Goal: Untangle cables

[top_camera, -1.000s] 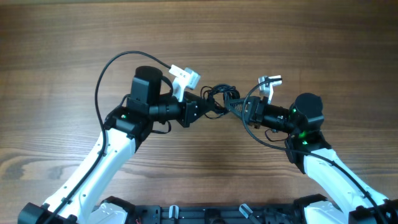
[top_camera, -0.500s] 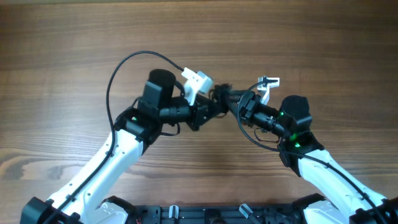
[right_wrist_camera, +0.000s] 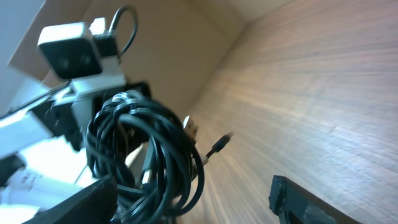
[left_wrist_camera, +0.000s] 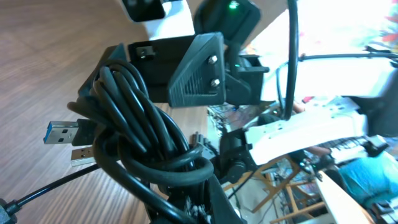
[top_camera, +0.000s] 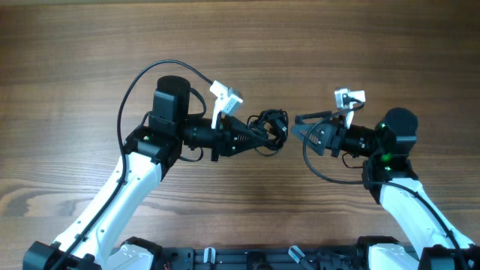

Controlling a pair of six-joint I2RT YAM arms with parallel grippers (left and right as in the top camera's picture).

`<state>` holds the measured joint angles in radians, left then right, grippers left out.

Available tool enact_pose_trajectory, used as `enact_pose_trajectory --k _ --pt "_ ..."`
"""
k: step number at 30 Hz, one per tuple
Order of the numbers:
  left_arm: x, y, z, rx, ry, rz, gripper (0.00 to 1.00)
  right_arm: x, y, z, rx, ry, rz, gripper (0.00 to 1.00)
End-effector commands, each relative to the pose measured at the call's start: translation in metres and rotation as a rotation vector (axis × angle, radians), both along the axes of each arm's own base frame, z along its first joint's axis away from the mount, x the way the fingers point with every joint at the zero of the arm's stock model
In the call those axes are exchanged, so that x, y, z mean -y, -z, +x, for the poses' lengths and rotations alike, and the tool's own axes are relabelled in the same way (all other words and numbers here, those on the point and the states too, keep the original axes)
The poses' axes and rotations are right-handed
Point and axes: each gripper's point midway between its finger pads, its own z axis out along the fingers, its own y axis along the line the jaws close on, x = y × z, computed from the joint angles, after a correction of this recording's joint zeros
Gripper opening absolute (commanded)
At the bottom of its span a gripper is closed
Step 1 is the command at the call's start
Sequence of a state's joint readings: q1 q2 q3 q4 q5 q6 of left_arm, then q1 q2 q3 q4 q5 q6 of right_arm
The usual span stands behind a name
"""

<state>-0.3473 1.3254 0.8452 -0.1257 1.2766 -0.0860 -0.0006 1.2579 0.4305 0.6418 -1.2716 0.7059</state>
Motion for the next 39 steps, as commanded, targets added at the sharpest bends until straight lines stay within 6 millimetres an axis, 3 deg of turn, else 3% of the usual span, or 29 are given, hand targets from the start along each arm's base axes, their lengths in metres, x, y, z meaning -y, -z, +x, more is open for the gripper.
enact_pose_trajectory --k 1,4,6,8,14,15,17,18,19,20,21,22,23,27,33,34,35,36,37,38,39 --pt "0.001 -0.022 -0.008 0.112 0.072 -0.076 0.04 -0.006 -0.001 -0.016 -0.054 -0.1 0.028 0.74" --pt "0.002 -0.029 -0.005 0.178 0.072 -0.097 0.04 -0.017 0.0 -0.022 -0.156 -0.127 0.047 0.74" --pt "0.004 -0.029 -0.005 0.187 0.071 -0.097 0.04 -0.027 0.003 -0.015 -0.273 -0.07 0.061 0.62" --pt "0.006 -0.029 -0.007 0.187 0.08 -0.097 0.04 -0.036 0.002 -0.009 -0.368 -0.02 0.087 0.57" --pt "0.008 -0.025 -0.001 0.193 0.04 -0.072 0.04 -0.042 -0.023 -0.011 -0.328 -0.049 0.145 0.47" --pt "0.008 -0.025 -0.001 0.192 0.04 -0.071 0.04 -0.042 -0.023 -0.011 -0.323 -0.049 0.144 0.18" --pt "0.008 -0.023 0.005 0.193 0.009 -0.055 0.08 -0.042 -0.023 -0.011 -0.263 -0.051 0.127 0.04" --pt "0.008 -0.021 0.01 0.195 -0.019 -0.039 0.19 -0.042 -0.023 -0.011 -0.188 -0.053 0.107 0.05" --pt "0.007 -0.019 0.014 0.192 -0.041 -0.028 0.24 -0.042 -0.021 -0.011 -0.13 -0.054 0.086 0.05" --pt "0.005 -0.018 0.018 0.175 -0.065 -0.019 0.5 -0.042 -0.019 -0.011 -0.058 -0.058 0.062 0.05" --pt "0.002 -0.018 0.023 0.148 -0.089 -0.014 0.66 -0.043 -0.019 -0.013 0.005 -0.071 0.044 0.04" --pt "-0.003 -0.018 0.027 0.129 -0.109 -0.012 0.91 -0.043 -0.019 -0.015 0.11 -0.089 0.017 0.05" --pt "-0.011 -0.018 0.035 0.122 -0.141 -0.01 1.0 -0.043 -0.018 -0.015 0.18 -0.091 -0.004 0.05" --pt "-0.019 -0.021 0.045 0.141 -0.175 -0.016 1.0 -0.046 -0.017 -0.032 0.411 -0.197 -0.042 0.04" --pt "-0.019 -0.021 0.044 0.14 -0.175 -0.015 1.0 -0.046 -0.013 -0.042 0.443 -0.253 -0.045 0.04" --pt "-0.018 -0.02 0.043 0.138 -0.169 -0.014 0.92 -0.047 -0.013 -0.042 0.43 -0.256 -0.041 0.04" --pt "-0.017 -0.019 0.042 0.142 -0.165 -0.012 0.72 -0.047 -0.013 -0.044 0.425 -0.265 -0.038 0.04" --pt "-0.017 -0.019 0.041 0.137 -0.162 -0.01 0.43 -0.047 -0.013 -0.047 0.425 -0.28 -0.033 0.04" --pt "-0.017 -0.017 0.04 0.124 -0.162 -0.006 0.37 -0.047 -0.013 -0.047 0.419 -0.281 -0.031 0.04" --pt "-0.018 -0.011 0.037 0.107 -0.157 0.011 0.45 -0.047 -0.013 -0.047 0.399 -0.28 -0.028 0.04" --pt "-0.019 -0.004 0.034 0.106 -0.145 0.029 0.46 -0.047 -0.013 -0.047 0.399 -0.28 -0.028 0.04"
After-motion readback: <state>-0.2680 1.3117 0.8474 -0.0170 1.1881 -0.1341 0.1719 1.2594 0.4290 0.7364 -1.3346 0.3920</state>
